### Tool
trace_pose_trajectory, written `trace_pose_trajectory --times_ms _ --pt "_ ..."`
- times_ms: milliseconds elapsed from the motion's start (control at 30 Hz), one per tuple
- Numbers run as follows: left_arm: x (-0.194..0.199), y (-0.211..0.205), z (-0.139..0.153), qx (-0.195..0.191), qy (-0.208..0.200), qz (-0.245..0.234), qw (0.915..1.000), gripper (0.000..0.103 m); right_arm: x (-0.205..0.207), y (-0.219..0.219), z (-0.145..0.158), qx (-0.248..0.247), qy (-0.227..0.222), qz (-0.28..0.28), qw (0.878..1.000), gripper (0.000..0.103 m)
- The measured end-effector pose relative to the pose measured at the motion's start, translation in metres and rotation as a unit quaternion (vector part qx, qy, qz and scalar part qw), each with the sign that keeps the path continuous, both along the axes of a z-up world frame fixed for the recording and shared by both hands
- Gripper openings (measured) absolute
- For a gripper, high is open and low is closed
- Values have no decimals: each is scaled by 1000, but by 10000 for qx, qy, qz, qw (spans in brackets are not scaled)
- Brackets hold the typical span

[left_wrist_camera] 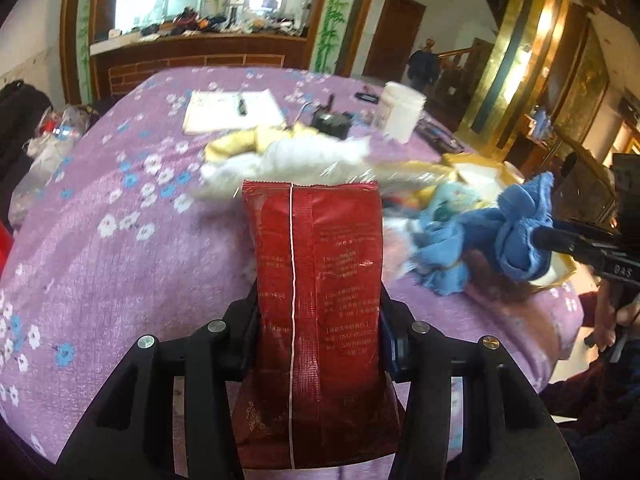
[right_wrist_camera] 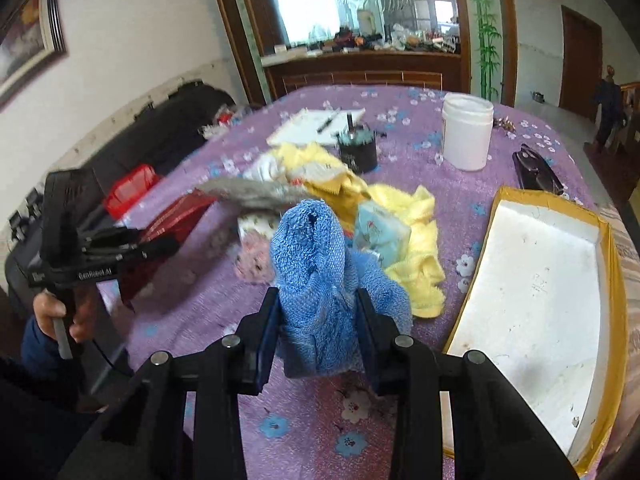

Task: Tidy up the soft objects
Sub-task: 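Carry the red bag and blue towel into the white box and release both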

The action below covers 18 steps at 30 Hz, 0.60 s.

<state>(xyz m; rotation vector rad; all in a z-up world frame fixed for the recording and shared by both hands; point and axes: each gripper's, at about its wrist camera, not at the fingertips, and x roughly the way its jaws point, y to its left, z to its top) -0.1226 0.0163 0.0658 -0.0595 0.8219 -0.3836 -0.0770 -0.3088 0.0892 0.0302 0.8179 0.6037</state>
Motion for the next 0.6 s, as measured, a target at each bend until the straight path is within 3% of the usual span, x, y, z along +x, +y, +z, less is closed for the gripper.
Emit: trace_pose_trajectory --times_ms 300,600 --pt "-3 -41 33 -31 -263 -488 9985 47 3 -34 21 625 -124 -230 9977 36" --pt "14 -91 55 -198 -212 -870 9958 47 6 -67 33 983 -187 -468 9939 36"
